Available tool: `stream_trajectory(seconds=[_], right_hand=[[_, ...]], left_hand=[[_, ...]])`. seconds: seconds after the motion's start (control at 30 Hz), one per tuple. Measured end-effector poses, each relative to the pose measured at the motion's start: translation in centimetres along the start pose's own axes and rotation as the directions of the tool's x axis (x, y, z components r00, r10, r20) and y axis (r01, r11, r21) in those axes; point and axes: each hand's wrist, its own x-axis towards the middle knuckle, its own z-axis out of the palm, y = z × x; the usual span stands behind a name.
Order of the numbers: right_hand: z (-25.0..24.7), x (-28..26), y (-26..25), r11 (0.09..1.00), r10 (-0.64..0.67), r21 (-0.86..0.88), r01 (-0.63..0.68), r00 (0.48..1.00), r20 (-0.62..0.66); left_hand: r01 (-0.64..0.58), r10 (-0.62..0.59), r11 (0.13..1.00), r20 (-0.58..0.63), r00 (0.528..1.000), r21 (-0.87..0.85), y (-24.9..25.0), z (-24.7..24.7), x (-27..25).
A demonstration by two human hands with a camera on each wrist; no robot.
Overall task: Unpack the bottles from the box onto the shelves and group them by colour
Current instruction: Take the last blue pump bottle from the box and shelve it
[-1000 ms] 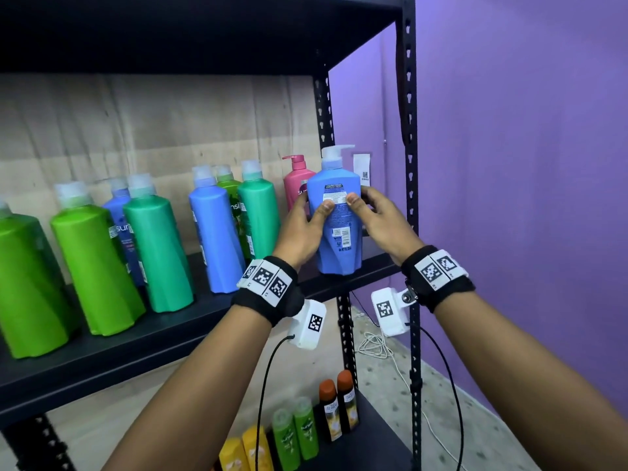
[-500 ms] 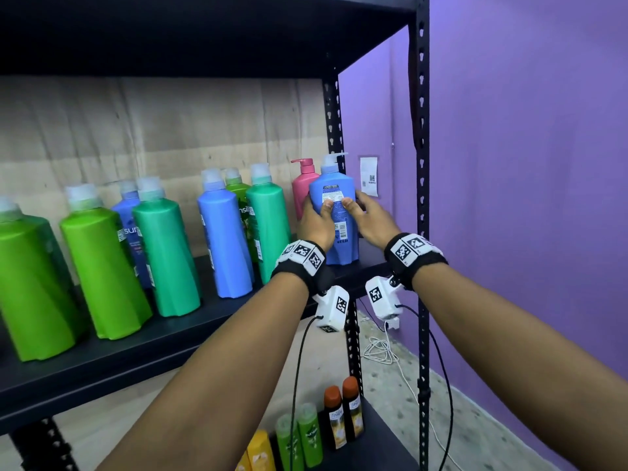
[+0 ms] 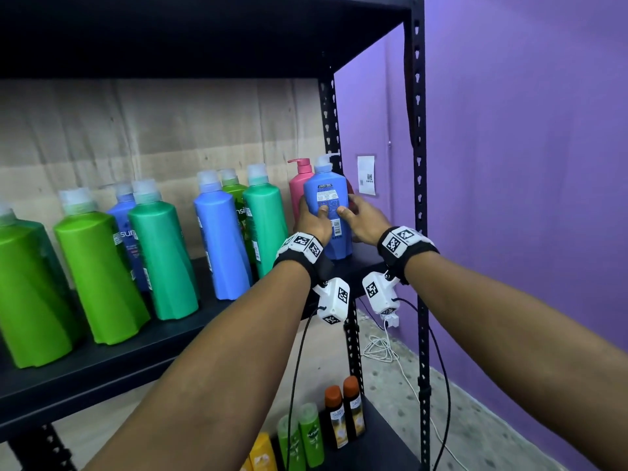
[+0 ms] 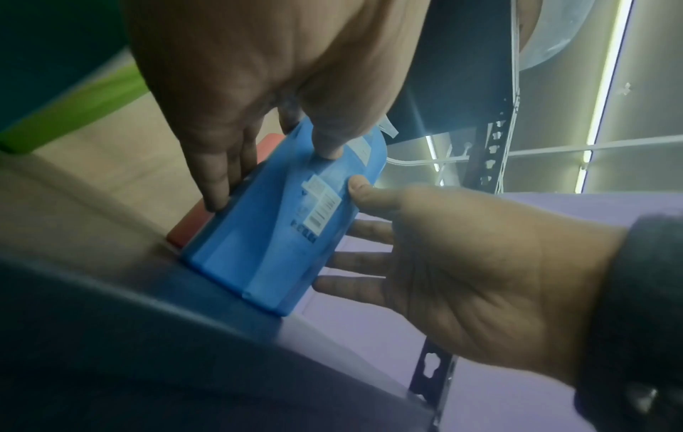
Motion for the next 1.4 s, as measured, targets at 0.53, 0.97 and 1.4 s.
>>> stream_trajectory(seconds=[0.53, 0.97, 1.4], right_hand=[[-1.2, -6.9, 2.4, 0.864, -0.272, -0.422, 0.273, 0.960, 0.065], [1.8, -13.6, 3.3, 0.798, -0.346, -0.489, 0.354, 0.932, 0.109], [12.7, -21.2, 9.5, 0.776, -0.009, -0.515, 0.364, 0.823, 0.568]], left_hand=[[-0.195, 0.174, 0.945, 0.102, 0.979, 0.262, -1.5, -3.1, -8.4], [-0.427, 0.383, 0.795, 0.189, 0.904, 0.432, -5.6, -6.0, -17.5], [-0.116, -0.296, 0.600, 0.354, 0.887, 0.792, -21.5, -10.3, -23.9]])
